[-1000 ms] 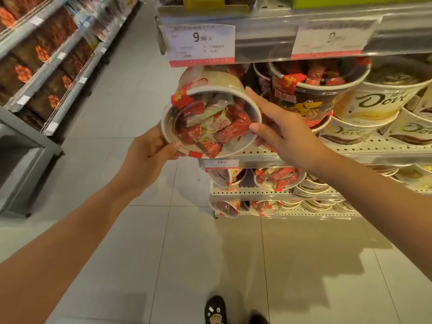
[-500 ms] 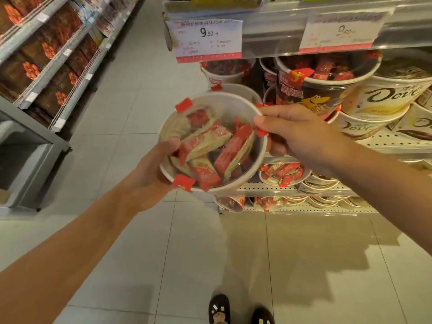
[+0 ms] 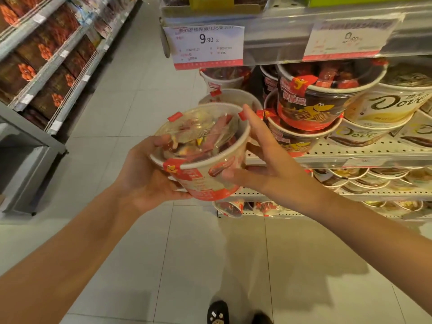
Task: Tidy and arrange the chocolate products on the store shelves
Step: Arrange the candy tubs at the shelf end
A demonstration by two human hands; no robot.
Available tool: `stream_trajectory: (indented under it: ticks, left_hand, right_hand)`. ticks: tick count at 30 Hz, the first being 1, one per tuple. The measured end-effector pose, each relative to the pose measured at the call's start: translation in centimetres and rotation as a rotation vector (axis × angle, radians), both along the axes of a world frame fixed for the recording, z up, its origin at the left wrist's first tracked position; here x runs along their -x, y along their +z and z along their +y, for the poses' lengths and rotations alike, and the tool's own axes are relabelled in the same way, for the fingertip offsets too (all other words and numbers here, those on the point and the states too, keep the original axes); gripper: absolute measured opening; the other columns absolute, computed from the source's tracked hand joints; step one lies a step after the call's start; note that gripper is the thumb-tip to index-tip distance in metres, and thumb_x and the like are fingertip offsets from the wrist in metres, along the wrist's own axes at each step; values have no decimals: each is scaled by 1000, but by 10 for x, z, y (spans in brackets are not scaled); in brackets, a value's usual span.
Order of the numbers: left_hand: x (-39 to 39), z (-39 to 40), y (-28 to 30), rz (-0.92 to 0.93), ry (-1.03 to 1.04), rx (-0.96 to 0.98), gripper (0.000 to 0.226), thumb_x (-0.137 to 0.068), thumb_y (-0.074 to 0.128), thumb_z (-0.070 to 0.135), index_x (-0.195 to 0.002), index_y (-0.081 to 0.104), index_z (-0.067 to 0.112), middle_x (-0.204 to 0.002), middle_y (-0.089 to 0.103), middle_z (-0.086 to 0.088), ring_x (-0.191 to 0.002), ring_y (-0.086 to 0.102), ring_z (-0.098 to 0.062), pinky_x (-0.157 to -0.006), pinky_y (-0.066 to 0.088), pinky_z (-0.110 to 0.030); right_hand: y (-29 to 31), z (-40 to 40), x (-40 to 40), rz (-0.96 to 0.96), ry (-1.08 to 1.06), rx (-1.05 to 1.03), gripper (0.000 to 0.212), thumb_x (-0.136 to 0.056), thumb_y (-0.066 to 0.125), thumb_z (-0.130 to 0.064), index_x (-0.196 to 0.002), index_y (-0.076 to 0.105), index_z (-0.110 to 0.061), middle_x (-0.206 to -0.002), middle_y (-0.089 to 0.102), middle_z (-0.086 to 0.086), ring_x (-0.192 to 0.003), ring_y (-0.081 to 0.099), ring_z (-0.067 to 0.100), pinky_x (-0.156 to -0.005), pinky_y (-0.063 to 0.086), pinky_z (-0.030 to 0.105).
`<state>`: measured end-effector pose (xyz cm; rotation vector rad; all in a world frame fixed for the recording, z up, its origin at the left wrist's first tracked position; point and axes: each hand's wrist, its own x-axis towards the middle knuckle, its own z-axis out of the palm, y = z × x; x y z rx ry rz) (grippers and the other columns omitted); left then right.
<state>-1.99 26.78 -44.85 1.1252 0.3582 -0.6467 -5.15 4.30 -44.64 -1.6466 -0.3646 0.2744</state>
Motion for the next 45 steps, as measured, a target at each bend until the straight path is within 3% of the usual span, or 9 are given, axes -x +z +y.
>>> stream_trajectory:
  ticks: [4, 10, 18, 22, 25, 33, 38, 42, 45]
  left_hand:
    - [-15, -6, 10, -119, -34, -67, 60, -72, 47, 42, -129, 54, 22, -125, 61, -12, -116, 55, -39, -95, 39, -61]
    - [-36, -16, 24, -238, -72, -100, 61, -71, 43, 43, -129, 53, 26, -123, 63, -6, -116, 56, -34, -92, 41, -59]
    - [-77, -52, 26, -366, 106, -277, 48, -90, 30, 60, -113, 62, 33, -111, 67, 7, -107, 58, -13, -105, 32, -46]
    - [-80, -57, 28, -455, 101, -437, 33, -95, 32, 52, -108, 55, 32, -113, 60, 9, -105, 54, -10, -107, 32, -45]
    - [-76, -53, 23, -520, 54, -468, 47, -91, 53, 37, -133, 37, 26, -132, 50, 2, -119, 51, -22, -96, 46, -52]
    - [-91, -41, 30, -528, 111, -570, 39, -93, 50, 38, -126, 48, 18, -125, 58, 0, -116, 54, -22, -101, 41, -51]
    - [-97, -45, 34, -442, 145, -597, 45, -93, 41, 51, -124, 49, 20, -128, 54, -2, -116, 51, -22, -103, 38, -52]
    - [-82, -45, 19, -518, 146, -536, 73, -79, 55, 62, -138, 29, 27, -146, 34, -2, -129, 39, -21, -106, 35, -50]
    - [-72, -46, 6, -761, 204, -704, 102, -70, 76, 39, -146, 10, 24, -153, 20, -2, -135, 31, -17, -106, 37, -35]
  right_hand:
    - [0, 5, -15, -302, -126, 220, 97, -64, 82, -21, -143, 25, -18, -144, 31, -3, -134, 33, 13, -107, 38, 41]
    - [10, 4, -19, -495, -279, 229, 88, -59, 85, -23, -130, 33, -26, -136, 34, -2, -129, 35, 12, -100, 45, 39]
    - [-15, 15, -57, -498, -597, 314, 78, -63, 84, -16, -127, 39, -15, -132, 37, 9, -120, 39, 10, -101, 40, 22]
    - [-24, 28, -71, -460, -709, 396, 77, -68, 81, -15, -131, 37, -20, -138, 32, 12, -125, 40, 25, -101, 44, 34]
    - [-19, 25, -71, -453, -671, 435, 75, -71, 76, -7, -134, 38, -22, -139, 30, 16, -126, 39, 33, -102, 42, 42]
    - [-10, -29, -74, -498, -284, 610, 84, -80, 59, 11, -146, 25, -28, -135, 36, 10, -118, 47, 26, -97, 46, 39]
    - [-19, -27, -61, -404, -176, 622, 91, -82, 47, 13, -149, 5, -32, -127, 48, 1, -116, 50, 16, -99, 44, 31]
    - [-33, -20, -56, -248, -458, 501, 59, -88, 48, 2, -142, 30, -13, -99, 56, -2, -96, 58, 13, -87, 49, 27]
    - [-44, -14, -65, 47, -528, 370, 44, -94, 48, -15, -136, 36, -10, -96, 66, 13, -90, 64, 25, -86, 51, 40]
